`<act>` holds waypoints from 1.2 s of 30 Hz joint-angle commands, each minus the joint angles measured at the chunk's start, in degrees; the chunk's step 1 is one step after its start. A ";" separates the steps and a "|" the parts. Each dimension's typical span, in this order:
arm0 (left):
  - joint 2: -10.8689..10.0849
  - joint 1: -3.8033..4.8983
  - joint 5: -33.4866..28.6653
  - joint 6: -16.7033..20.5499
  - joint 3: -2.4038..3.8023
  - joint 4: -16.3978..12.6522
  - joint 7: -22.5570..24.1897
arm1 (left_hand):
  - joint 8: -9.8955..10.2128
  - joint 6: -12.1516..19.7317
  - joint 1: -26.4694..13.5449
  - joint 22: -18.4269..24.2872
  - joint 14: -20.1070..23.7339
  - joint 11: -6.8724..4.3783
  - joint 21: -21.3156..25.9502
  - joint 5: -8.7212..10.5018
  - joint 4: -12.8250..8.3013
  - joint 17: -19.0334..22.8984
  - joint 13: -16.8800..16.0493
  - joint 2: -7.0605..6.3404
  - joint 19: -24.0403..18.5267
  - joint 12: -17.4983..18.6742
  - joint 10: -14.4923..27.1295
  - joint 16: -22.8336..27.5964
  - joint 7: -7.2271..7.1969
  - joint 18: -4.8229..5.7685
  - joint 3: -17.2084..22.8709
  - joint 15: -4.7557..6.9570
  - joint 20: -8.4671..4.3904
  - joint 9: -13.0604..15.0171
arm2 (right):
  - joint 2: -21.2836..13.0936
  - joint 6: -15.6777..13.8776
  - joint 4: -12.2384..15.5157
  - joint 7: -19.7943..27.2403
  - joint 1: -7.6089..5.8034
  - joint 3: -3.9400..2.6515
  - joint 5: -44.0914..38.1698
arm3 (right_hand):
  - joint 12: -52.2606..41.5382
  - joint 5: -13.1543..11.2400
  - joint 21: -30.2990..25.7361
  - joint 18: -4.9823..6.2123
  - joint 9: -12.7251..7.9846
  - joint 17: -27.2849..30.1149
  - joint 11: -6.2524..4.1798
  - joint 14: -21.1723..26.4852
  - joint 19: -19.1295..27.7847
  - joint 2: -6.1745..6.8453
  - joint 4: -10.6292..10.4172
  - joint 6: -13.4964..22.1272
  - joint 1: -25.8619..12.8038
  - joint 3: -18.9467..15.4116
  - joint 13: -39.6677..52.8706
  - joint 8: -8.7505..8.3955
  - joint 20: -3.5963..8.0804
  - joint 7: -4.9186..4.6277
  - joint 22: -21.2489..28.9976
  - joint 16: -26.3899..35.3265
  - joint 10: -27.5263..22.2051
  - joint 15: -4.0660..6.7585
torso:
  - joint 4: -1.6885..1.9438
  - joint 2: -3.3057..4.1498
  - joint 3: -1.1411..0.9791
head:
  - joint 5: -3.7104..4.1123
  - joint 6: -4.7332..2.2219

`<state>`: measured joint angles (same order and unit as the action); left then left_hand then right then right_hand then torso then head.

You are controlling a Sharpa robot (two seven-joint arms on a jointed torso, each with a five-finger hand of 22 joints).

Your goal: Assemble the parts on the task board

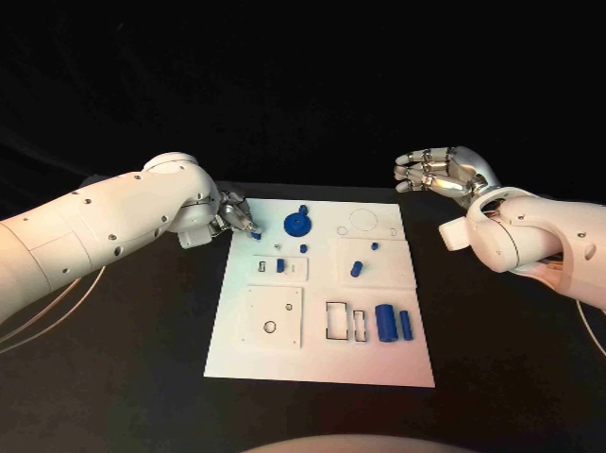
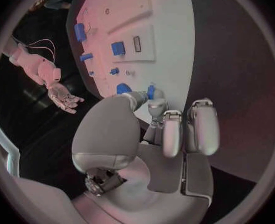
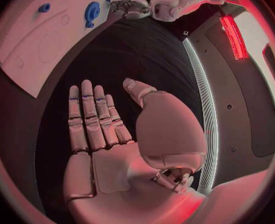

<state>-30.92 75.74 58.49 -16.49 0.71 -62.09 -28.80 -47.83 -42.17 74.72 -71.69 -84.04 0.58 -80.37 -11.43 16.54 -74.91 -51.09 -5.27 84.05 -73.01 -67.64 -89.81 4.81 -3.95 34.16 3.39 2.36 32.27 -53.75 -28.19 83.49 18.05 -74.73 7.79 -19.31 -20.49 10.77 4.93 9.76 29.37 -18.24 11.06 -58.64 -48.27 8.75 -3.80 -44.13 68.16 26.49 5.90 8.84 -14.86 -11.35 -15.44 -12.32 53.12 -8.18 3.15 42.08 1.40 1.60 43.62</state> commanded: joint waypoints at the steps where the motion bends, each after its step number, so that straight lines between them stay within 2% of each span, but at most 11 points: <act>1: -0.22 -0.01 -3.82 1.47 0.00 -0.13 0.65 | -1.47 0.38 -0.13 -0.14 -5.96 -0.25 -0.35 -0.09 -4.80 -15.09 -0.33 -0.25 0.05 -0.37 -0.69 -0.19 -0.11 0.32 7.24 -0.04 0.11 2.47 | 0.07 0.97 -0.04 0.18 0.05 0.00 -0.14 | 0.13 0.16 -0.37 0.77 -0.05 0.05 0.02 0.23 -0.16 -0.07 0.02 0.44 -0.31 -0.33 -0.05 -0.21 -0.42 -3.57 0.05 0.32 -0.36 -0.22 | -0.03 -0.02 0.01 | -0.05 0.06; 5: -0.87 -0.01 -5.94 2.49 -0.01 -0.67 0.74 | -2.60 0.55 -0.93 -0.29 -5.96 -0.38 -0.42 -0.24 -6.31 -15.09 -1.06 -1.39 0.10 -0.82 -1.35 -0.19 -0.21 0.33 10.52 0.09 0.05 2.99 | 0.07 1.00 -0.08 0.14 0.06 0.02 -0.14 | 0.09 0.18 -0.42 0.77 -0.06 0.10 0.02 0.20 -0.18 -0.19 -0.02 0.43 -0.36 -0.38 -0.15 -0.22 -0.43 -3.57 0.16 0.38 -0.36 -0.22 | -0.02 -0.03 0.01 | -0.06 0.11; 11: -2.80 0.00 -8.85 3.36 -0.04 -2.89 0.76 | -3.21 0.40 -1.81 -0.42 -5.96 -0.47 -0.49 -0.34 -7.46 -15.09 -1.64 -2.11 0.17 -1.17 -1.94 -0.19 -0.27 0.35 13.02 0.17 0.00 3.17 | 0.04 1.03 -0.09 0.11 0.08 0.05 -0.13 | 0.09 0.18 -0.42 0.77 -0.06 0.10 0.02 0.20 -0.18 -0.19 -0.02 0.43 -0.36 -0.38 -0.15 -0.22 -0.43 -3.57 0.16 0.38 -0.36 -0.22 | 0.04 -0.07 -0.05 | -0.10 0.14; 14: -4.30 0.01 -10.33 3.84 -0.05 -5.25 0.78 | -3.56 0.18 -2.38 -0.47 -5.96 -0.57 -0.51 -0.52 -8.27 -15.09 -2.28 -2.81 0.19 -1.49 -2.47 -0.19 -0.35 0.36 14.42 0.25 -0.05 3.24 | 0.05 1.04 -0.13 0.11 0.10 0.07 -0.09 | 0.08 0.18 -0.44 0.78 -0.07 0.12 0.02 0.19 -0.19 -0.21 -0.03 0.42 -0.39 -0.42 -0.19 -0.23 -0.43 -3.57 0.21 0.41 -0.36 -0.22 | 0.03 -0.03 -0.03 | -0.15 0.15; 20: -6.94 -0.01 -11.39 5.03 -0.07 -10.16 0.95 | -3.75 -0.02 -2.82 -0.57 -5.96 -0.62 -0.55 -0.51 -8.58 -15.09 -2.60 -3.13 0.24 -1.67 -2.83 -0.19 -0.41 0.37 15.10 0.29 -0.08 3.26 | 0.05 1.06 -0.14 0.11 0.21 0.10 -0.07 | 0.08 0.18 -0.44 0.78 -0.07 0.12 0.02 0.19 -0.19 -0.21 -0.03 0.42 -0.39 -0.42 -0.19 -0.23 -0.43 -3.57 0.21 0.41 -0.36 -0.22 | 0.01 -0.02 0.02 | -0.35 0.18; 27: -10.54 -0.63 -7.79 7.25 -0.09 -16.71 2.79 | -3.99 -0.32 -3.33 -0.89 -5.96 -0.74 -0.72 -0.59 -9.01 -15.09 -2.93 -3.67 0.37 -1.82 -3.25 -0.19 -0.54 0.43 15.94 0.39 -0.14 3.27 | -0.04 1.06 -0.12 0.12 0.30 0.12 -0.05 | 0.08 0.18 -0.44 0.78 -0.07 0.12 0.02 0.19 -0.19 -0.21 -0.03 0.42 -0.39 -0.42 -0.19 -0.23 -0.43 -3.57 0.21 0.41 -0.36 -0.22 | 0.03 -0.04 0.03 | -0.19 0.21; 36: -12.89 -1.76 -4.18 7.25 -0.11 -21.40 2.91 | -4.24 -0.81 -3.88 -1.26 -5.96 -0.91 -0.93 -0.73 -9.36 -15.09 -3.75 -4.27 0.52 -2.18 -4.07 -0.19 -0.73 0.50 16.77 0.53 -0.25 3.26 | -0.07 1.05 -0.20 0.17 0.38 0.13 -0.05 | 0.04 0.20 -0.48 0.78 -0.08 0.17 0.02 0.15 -0.22 -0.27 -0.06 0.42 -0.44 -0.50 -0.28 -0.24 -0.44 -3.57 0.32 0.46 -0.36 -0.22 | 0.07 -0.03 0.04 | -0.12 0.27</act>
<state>-43.76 74.07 51.62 -9.82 0.57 -82.94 -26.91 -51.78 -41.91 70.66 -72.91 -84.04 -0.30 -81.05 -11.77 15.41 -74.91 -54.81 -9.39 84.05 -74.88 -71.39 -89.81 4.68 -3.94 42.39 3.38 2.37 35.51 -53.84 -28.07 83.31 17.99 -74.39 7.92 -19.23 -20.49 10.77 4.71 9.76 29.38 -18.12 11.06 -58.64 -48.49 8.75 -3.97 -44.13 68.16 26.32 5.66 8.84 -15.07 -11.34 -15.17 -12.09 53.12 -8.18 3.19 42.05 1.43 1.52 43.85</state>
